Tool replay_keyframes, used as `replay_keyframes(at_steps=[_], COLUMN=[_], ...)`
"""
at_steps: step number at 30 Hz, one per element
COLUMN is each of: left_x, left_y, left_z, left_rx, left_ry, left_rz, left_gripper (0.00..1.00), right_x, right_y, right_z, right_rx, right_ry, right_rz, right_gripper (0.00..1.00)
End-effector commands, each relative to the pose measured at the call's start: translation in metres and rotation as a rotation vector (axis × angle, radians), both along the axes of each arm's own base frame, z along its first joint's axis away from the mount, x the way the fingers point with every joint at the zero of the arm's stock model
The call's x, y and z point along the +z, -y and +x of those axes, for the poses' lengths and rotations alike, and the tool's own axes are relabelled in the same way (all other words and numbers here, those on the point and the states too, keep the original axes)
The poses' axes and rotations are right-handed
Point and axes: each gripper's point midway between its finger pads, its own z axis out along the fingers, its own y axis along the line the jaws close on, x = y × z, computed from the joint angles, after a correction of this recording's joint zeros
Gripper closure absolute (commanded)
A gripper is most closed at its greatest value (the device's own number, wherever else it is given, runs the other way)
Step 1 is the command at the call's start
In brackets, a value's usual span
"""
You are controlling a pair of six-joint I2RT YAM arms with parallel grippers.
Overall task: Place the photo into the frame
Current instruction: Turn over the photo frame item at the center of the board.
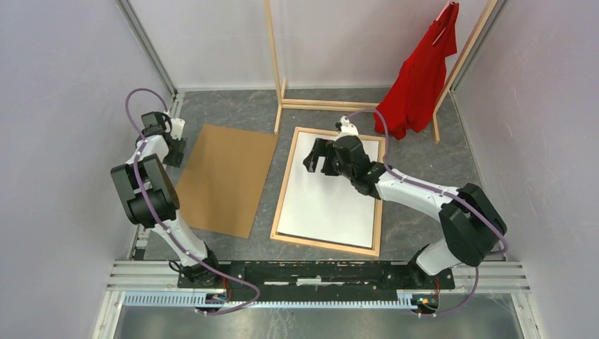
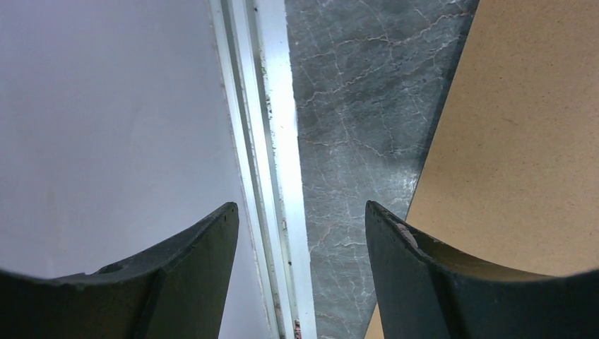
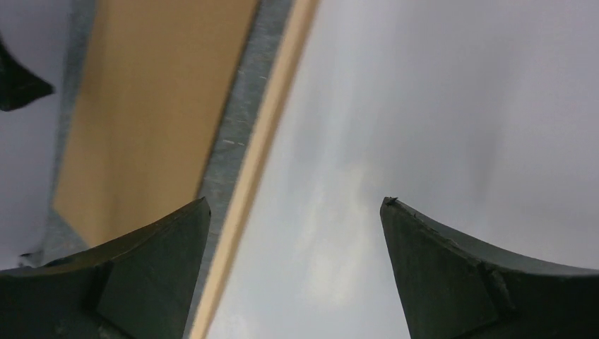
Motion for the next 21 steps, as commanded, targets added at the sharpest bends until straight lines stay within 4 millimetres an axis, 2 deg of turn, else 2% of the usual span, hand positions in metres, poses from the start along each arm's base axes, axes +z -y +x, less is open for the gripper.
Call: replay_keyframes(at_steps=[1, 2, 4, 7, 11, 14, 15, 18, 21], left_x=[-0.005, -0.008, -0.015, -0.028, -0.046, -0.058, -0.062, -0.070, -0.078], left_y=[0.001, 0.001, 0.004, 0.009, 0.011, 0.016, 0.018, 0.027, 0.037], left_z=[0.011, 0.011, 0.012, 0.010, 0.007, 0.004, 0.003, -0.002, -0.009], left_rx=[0.035, 0.036, 0.028, 0.025, 0.038, 0.040, 0.039, 0.029, 0.019], left_ry=[0.052, 0.048, 0.036, 0.016, -0.011, -0.037, -0.045, -0.064, -0.086], left_rz=[-0.026, -0.030, -0.055, -0.089, -0.104, -0.134, -0.147, -0.188, -0.227], left_gripper=[0.28, 0.29, 0.31, 0.32, 0.32, 0.35, 0.35, 0.37, 0.38], right_x=[0.005, 0.017, 0.027, 0.023, 0.003, -0.023, -0.037, -0.061, -0.083], right_y=[-0.027, -0.036, -0.065, -0.113, -0.160, -0.178, -0.178, -0.184, -0.181], right_z=[-0.010, -0.006, -0.006, -0.007, -0.007, -0.004, -0.003, -0.007, -0.007], right_rx=[0.035, 0.029, 0.073, 0.167, 0.250, 0.229, 0.209, 0.197, 0.159], right_ry=[0.008, 0.038, 0.044, 0.023, -0.032, -0.077, -0.104, -0.140, -0.177], right_rz=[0.061, -0.019, -0.101, -0.085, -0.007, -0.046, -0.073, -0.081, -0.130], right_gripper=[0.02, 0.02, 0.02, 0.02, 0.02, 0.02, 0.02, 0.02, 0.02])
